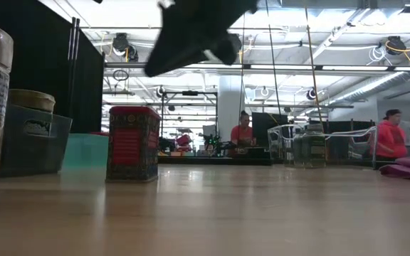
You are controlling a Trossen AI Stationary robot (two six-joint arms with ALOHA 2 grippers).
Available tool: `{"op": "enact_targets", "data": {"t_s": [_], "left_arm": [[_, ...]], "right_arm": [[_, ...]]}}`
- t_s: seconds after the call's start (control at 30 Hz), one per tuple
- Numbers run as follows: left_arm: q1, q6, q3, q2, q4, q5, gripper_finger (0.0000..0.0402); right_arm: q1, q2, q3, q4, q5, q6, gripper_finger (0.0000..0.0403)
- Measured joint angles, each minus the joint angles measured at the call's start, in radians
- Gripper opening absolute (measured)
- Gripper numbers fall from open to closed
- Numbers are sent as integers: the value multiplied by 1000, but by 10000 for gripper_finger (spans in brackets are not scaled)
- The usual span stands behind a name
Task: Sort spices by type
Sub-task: Put the red seasoning can into the blue bin
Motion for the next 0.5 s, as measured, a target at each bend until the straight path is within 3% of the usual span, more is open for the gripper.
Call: {"op": "enact_targets", "data": {"t_s": [0.17,0.5], "left_arm": [[0,-12,0,0,-1,0,36],[0,-12,0,1,-3,-1,36]], "right_arm": [[6,22,2,-182,1,217,0],[42,150,1,54,-12,205,0]]}}
